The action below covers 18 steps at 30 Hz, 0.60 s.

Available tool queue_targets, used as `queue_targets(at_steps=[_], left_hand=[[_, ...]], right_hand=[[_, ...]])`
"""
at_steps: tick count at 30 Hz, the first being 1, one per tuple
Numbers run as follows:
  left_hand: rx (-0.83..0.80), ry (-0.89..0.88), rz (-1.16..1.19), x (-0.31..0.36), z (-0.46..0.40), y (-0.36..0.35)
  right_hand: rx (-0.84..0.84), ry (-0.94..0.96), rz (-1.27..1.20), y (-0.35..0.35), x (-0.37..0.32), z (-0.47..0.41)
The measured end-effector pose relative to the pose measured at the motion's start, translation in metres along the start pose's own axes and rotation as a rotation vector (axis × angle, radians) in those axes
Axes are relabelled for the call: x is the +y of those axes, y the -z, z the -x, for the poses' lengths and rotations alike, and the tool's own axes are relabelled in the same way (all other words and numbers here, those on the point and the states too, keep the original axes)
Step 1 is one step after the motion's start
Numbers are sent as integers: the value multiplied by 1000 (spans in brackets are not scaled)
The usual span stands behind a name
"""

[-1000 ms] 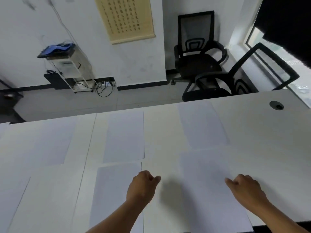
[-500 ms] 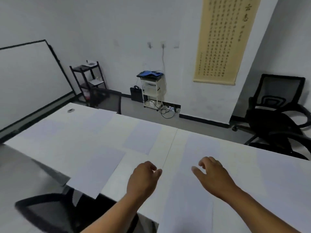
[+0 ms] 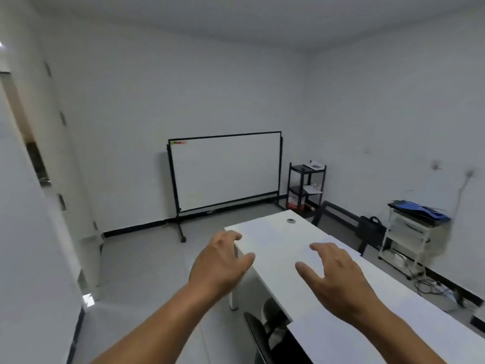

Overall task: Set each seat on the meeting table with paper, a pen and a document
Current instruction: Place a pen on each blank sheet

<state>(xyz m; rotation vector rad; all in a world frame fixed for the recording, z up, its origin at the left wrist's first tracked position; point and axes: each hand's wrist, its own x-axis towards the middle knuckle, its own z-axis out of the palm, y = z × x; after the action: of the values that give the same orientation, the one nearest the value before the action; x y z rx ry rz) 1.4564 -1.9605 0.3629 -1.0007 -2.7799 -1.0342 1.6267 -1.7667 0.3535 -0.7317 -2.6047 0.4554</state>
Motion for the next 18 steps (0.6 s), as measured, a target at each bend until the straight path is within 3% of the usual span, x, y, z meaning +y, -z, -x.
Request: queue_targets(at_steps=[9,14,18], left_hand=[[345,100,-149,-99,7,153],[443,108,-226,-124,-42,184],[420,114,-292,-132,-116,184]], right_hand=[[14,384,-63,-46,-190,-83],[41,453,-47,-68,-230,-145],[68,418,-18,-79,-229,-217]])
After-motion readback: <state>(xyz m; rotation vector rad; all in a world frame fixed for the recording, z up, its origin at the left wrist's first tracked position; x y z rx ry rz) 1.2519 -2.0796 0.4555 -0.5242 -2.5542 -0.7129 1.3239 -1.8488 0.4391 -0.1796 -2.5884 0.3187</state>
